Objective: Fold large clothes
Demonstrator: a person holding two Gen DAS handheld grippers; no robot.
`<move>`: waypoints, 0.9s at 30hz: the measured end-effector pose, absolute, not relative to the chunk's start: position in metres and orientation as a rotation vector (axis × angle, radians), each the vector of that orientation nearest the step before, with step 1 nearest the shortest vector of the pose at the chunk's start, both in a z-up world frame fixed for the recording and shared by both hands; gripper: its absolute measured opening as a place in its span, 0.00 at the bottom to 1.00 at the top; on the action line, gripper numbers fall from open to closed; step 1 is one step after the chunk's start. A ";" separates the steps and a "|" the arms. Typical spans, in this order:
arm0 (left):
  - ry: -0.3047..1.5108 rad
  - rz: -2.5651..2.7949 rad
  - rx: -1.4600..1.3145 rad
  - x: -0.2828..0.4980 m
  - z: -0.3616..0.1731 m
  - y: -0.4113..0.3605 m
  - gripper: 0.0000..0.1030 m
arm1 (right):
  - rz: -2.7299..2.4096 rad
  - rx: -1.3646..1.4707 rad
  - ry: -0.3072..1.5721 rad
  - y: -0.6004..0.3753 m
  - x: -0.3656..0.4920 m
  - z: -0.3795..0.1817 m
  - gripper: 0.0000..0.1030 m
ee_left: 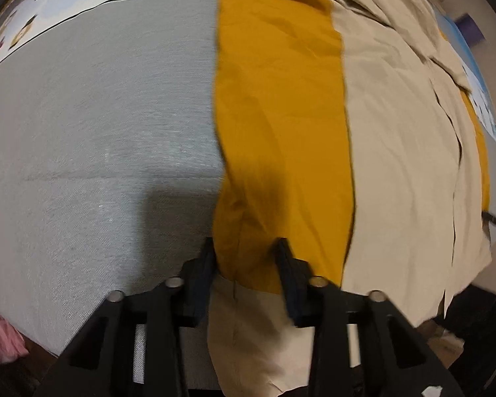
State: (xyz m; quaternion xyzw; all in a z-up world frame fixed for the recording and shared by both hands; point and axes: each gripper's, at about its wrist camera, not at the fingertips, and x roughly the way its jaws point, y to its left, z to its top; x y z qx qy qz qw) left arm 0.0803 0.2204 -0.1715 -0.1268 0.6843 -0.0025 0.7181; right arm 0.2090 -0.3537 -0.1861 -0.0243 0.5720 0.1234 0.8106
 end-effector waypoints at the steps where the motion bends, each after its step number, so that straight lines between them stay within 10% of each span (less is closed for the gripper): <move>1: 1.510 -0.012 -0.269 0.080 -0.170 0.218 0.23 | 0.272 -0.034 1.220 -0.355 0.210 -0.185 0.13; 16: 1.523 -0.027 -0.276 0.074 -0.180 0.214 0.22 | 0.249 -0.146 1.239 -0.351 0.203 -0.191 0.24; 27: 1.418 -0.101 -0.202 0.070 -0.133 0.204 0.04 | 0.295 -0.101 1.144 -0.346 0.190 -0.155 0.05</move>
